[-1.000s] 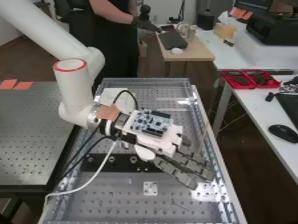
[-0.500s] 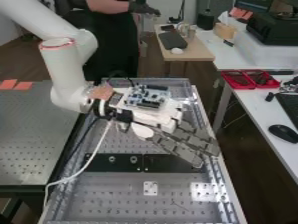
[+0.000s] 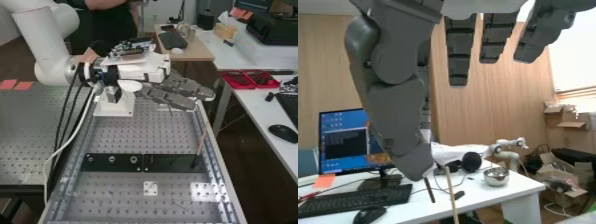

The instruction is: Grab the drill bit and place it in the clear container

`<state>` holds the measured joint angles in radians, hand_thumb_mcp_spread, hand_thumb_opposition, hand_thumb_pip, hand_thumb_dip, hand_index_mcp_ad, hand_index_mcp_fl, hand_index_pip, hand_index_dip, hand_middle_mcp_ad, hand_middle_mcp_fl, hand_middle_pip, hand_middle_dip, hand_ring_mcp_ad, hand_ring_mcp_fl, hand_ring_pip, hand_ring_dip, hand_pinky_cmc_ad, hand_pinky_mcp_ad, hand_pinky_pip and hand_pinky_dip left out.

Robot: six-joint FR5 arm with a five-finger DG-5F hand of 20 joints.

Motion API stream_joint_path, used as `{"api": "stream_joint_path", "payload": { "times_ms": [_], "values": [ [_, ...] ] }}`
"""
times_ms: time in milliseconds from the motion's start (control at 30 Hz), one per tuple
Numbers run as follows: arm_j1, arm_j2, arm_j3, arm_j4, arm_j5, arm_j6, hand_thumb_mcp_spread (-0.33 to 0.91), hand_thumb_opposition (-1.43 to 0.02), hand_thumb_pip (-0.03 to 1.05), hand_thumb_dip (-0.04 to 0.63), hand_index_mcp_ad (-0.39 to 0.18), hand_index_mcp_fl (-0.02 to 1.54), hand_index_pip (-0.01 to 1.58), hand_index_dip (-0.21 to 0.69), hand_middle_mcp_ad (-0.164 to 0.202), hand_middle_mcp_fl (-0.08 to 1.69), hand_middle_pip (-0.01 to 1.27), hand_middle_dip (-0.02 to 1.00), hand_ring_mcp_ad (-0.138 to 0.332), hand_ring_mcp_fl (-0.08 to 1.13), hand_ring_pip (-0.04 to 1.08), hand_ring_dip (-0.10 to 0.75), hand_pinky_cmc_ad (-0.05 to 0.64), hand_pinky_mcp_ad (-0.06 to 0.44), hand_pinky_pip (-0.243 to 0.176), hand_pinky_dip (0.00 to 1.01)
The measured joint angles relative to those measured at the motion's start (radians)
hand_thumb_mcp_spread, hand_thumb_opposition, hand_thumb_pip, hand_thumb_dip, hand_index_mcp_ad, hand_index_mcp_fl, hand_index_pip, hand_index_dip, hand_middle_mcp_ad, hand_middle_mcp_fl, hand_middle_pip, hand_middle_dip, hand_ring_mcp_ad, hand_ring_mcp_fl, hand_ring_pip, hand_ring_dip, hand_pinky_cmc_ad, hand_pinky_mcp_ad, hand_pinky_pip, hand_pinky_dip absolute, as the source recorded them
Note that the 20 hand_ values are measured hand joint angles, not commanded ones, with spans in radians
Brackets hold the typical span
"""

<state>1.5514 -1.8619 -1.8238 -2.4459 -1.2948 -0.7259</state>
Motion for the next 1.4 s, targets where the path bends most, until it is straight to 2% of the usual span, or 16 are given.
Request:
{"api": "stream_joint_path", "payload": {
  "times_ms": [300, 567, 967, 1400],
  "values": [
    [0.065, 0.057, -0.045, 0.045, -0.06, -0.018, 0.72, -1.0, 0.39, 0.265, -0.204, 0.87, 0.97, 0.361, 0.065, 0.25, 0.16, 0.17, 0.112, 0.03, 0.11, -0.028, 0.227, 0.213, -0.091, 0.18],
    [0.136, 0.067, -0.05, 0.048, -0.1, -0.002, 0.73, -1.01, 0.39, 0.265, -0.204, 0.87, 0.97, 0.365, 0.068, 0.25, 0.16, 0.17, 0.112, 0.03, 0.11, -0.028, 0.227, 0.215, -0.091, 0.18],
    [0.203, 0.003, -0.017, 0.028, -0.136, 0.072, 0.73, -1.01, 0.39, 0.265, -0.204, 0.89, 0.96, 0.375, 0.068, 0.25, 0.16, 0.17, 0.113, 0.03, 0.11, -0.028, 0.241, 0.215, -0.091, 0.18],
    [0.253, -0.127, 0.047, -0.03, -0.113, 0.156, 0.73, -1.01, 0.39, 0.265, -0.204, 0.88, 0.94, 0.391, 0.068, 0.25, 0.16, 0.18, 0.113, 0.03, 0.11, -0.028, 0.244, 0.229, -0.091, 0.18]
  ]
}}
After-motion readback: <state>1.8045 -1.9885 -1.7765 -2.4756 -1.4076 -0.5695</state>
